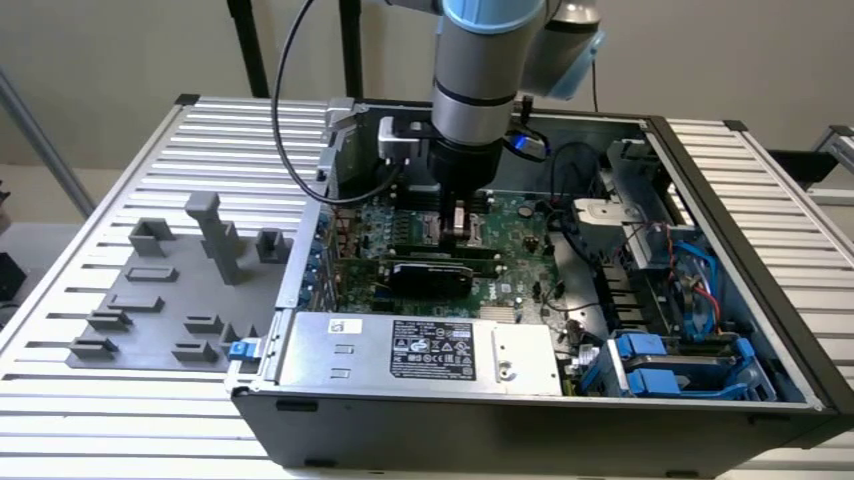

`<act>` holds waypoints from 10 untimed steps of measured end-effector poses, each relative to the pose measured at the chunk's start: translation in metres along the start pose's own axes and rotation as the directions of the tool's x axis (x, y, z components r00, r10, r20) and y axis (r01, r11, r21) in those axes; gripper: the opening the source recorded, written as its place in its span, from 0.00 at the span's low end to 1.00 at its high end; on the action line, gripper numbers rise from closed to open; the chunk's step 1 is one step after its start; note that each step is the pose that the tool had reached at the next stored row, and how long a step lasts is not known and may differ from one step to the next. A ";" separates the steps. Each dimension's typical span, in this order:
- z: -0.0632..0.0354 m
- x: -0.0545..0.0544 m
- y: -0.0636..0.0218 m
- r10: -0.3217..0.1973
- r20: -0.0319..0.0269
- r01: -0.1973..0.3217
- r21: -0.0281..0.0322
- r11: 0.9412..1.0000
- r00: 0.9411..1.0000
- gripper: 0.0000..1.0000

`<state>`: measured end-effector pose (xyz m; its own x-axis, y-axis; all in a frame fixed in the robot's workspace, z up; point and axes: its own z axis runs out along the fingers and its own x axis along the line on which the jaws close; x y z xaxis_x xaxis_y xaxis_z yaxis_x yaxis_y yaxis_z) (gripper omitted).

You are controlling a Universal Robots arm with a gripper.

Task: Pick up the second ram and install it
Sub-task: 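Press down the second ram until it locks into place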

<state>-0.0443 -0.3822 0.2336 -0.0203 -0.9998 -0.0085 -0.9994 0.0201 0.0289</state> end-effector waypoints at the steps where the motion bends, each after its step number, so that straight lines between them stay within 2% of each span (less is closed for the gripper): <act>1: -0.0007 0.000 0.0001 0.000 -0.002 0.000 -0.001 1.000 1.000 0.00; 10: -0.0011 0.000 0.0002 0.000 -0.003 0.000 -0.001 1.000 1.000 0.00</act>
<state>-0.0445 -0.3826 0.2348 -0.0203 -0.9998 -0.0055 -0.9993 0.0201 0.0302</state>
